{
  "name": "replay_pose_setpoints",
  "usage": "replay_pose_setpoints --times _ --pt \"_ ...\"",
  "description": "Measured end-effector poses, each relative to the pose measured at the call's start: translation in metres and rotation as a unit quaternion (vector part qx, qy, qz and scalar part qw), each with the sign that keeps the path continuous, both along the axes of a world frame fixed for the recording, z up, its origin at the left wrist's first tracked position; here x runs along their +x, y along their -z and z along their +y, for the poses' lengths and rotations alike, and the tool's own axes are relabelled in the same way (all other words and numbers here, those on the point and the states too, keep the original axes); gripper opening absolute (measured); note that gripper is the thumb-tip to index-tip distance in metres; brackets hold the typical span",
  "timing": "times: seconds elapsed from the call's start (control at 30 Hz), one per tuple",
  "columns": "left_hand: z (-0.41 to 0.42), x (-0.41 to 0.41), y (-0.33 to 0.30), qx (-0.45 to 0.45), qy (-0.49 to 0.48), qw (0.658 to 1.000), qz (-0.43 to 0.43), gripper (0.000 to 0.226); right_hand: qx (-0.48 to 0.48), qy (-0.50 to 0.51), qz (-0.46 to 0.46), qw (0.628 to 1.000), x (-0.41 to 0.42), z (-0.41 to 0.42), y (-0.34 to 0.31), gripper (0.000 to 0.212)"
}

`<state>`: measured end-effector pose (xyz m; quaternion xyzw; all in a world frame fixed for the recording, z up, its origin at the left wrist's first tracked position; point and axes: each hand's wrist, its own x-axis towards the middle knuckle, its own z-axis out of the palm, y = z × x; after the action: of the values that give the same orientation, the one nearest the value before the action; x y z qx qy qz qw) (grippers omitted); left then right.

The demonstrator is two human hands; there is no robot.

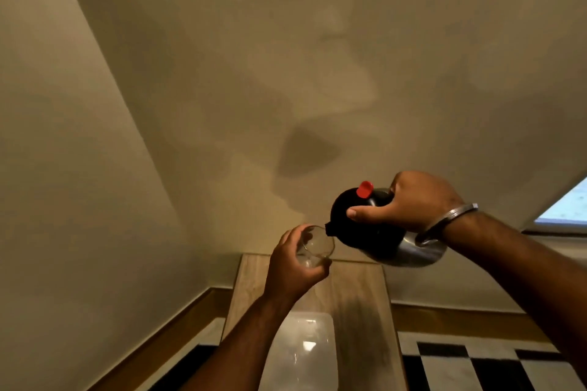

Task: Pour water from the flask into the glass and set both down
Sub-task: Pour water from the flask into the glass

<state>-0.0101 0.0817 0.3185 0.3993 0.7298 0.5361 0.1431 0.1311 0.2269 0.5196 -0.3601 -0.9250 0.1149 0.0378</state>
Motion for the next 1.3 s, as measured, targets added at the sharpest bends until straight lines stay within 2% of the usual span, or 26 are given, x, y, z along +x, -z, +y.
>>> replay_pose_setpoints --times 0.13,0.43,0.83,1.3 --pt "-0.002 -0.007 -0.015 0.027 0.007 0.999 0.017 0.073 0.064 -0.035 -0.029 0.997 -0.014 -0.006 -0.026 0.072" --pt "-0.003 -0.004 -0.041 0.043 0.024 0.998 0.047 0.071 0.167 -0.09 -0.097 0.977 -0.026 -0.036 -0.051 0.076" --pt "-0.012 0.009 -0.049 0.033 0.013 0.997 0.075 0.074 0.248 -0.095 -0.124 0.956 -0.017 -0.062 -0.076 0.069" --pt "-0.014 0.027 -0.055 0.036 0.0 0.996 0.084 0.076 0.263 -0.095 -0.108 0.954 -0.004 -0.06 -0.078 0.069"
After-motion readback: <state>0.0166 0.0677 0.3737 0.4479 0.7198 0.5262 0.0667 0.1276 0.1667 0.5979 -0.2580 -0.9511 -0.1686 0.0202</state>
